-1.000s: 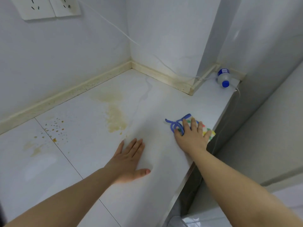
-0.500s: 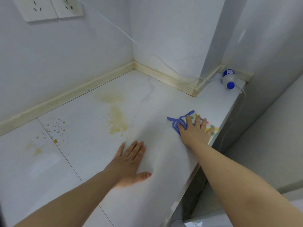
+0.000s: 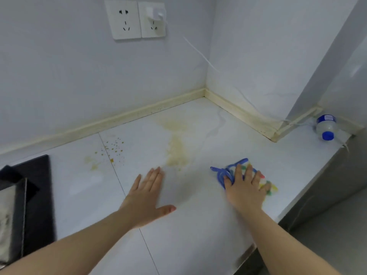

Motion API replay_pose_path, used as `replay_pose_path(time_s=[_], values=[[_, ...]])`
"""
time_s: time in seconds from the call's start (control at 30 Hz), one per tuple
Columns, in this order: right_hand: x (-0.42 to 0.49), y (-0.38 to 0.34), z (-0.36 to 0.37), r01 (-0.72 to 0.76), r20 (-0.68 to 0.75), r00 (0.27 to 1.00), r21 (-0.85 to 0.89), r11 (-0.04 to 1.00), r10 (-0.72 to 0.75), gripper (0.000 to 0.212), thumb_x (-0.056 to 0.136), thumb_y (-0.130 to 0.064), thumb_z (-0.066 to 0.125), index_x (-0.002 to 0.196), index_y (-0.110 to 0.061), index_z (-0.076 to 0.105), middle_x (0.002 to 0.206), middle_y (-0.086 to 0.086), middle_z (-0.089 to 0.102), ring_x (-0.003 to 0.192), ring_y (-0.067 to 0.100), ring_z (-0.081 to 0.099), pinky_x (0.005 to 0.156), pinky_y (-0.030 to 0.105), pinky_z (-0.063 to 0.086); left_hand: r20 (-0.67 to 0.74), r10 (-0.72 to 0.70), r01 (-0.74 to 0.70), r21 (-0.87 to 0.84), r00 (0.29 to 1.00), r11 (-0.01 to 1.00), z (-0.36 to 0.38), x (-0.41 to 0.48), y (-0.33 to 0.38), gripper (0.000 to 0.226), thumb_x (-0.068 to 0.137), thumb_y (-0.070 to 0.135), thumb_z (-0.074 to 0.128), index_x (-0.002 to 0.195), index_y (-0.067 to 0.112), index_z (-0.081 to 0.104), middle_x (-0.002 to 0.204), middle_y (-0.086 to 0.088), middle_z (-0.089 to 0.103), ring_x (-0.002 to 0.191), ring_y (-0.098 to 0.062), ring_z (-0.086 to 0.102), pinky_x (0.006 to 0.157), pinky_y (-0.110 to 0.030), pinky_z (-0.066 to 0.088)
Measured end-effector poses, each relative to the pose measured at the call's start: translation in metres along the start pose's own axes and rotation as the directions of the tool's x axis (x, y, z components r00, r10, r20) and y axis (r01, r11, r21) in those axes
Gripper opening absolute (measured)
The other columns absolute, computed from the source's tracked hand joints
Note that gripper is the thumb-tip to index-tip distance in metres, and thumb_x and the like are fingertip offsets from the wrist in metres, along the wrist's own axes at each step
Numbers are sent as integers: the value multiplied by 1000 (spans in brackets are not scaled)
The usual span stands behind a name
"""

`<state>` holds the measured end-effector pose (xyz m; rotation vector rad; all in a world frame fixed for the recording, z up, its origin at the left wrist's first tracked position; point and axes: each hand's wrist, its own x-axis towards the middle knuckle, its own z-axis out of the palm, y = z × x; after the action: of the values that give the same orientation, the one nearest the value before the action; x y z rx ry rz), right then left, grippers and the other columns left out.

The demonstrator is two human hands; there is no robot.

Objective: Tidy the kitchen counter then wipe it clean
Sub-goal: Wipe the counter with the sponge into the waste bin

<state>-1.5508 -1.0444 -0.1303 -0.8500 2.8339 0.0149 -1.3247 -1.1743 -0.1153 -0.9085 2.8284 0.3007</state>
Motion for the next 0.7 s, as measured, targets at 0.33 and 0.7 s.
replay_pose_path(time_s=[0.33, 0.7], values=[[-4, -59, 9, 442, -101, 888, -84, 893, -449, 59, 93, -53, 23, 134, -21, 52, 141, 7, 50, 126, 30, 51, 105, 52, 32, 256, -96, 90, 33, 962, 995, -11, 4, -40, 151, 24, 97, 6, 146, 14, -24, 152, -1, -31, 138, -15, -32, 113, -44, -18], [0, -102, 20, 615, -2, 787, -83, 784, -617, 69, 87, -56, 16, 125, -20, 61, 132, 5, 58, 117, 30, 59, 95, 53, 44, 273, -103, 92, 53, 956, 994, -9, 5, -43, 144, 31, 93, 10, 145, 12, -24, 152, -3, -32, 126, -13, -40, 114, -47, -19]])
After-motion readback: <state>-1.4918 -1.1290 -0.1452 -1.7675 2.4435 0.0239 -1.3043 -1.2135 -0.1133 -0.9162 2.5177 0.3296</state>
